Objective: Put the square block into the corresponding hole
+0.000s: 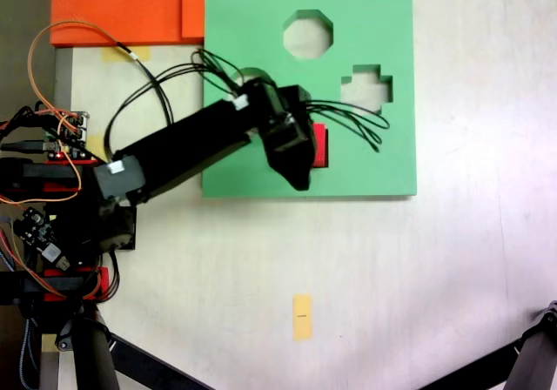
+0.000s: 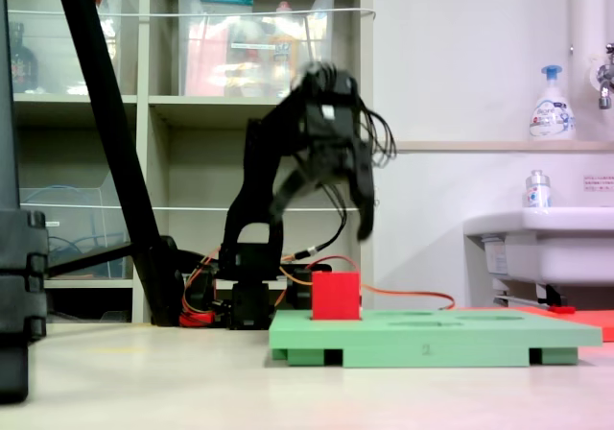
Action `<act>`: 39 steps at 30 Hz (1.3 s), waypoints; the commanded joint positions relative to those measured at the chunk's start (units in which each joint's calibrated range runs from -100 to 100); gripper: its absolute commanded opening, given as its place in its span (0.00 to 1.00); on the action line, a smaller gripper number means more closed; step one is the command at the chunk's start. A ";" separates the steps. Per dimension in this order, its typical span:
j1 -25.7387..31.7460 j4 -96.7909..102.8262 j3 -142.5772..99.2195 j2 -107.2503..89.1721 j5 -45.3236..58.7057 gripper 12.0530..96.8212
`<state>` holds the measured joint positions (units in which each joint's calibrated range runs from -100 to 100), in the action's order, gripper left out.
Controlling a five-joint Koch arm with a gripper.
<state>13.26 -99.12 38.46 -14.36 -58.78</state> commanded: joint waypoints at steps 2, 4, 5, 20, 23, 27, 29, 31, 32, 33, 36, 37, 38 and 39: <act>0.20 -0.88 3.51 -17.90 4.30 0.73; 0.49 -0.88 4.31 -26.56 6.98 0.73; 0.49 -0.88 5.11 -30.47 9.57 0.73; -8.50 44.09 -50.82 -85.64 40.05 0.44; -11.23 42.07 -54.81 -85.64 40.54 0.45; -11.77 50.35 -74.25 -85.64 44.84 0.49; -12.31 63.92 -89.01 -85.64 46.94 0.49; -12.70 81.74 -103.67 -85.64 50.50 0.49; -12.84 93.68 -111.64 -85.64 52.26 0.48; -12.94 103.98 -119.12 -85.64 53.14 0.46; -12.70 110.82 -130.88 -85.64 54.75 0.43; -12.65 110.82 -133.78 -85.64 55.58 0.43; -12.60 110.82 -136.77 -85.64 56.21 0.43; -12.55 110.82 -138.46 -85.64 56.85 0.43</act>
<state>0.66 11.40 -98.04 -99.45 -3.74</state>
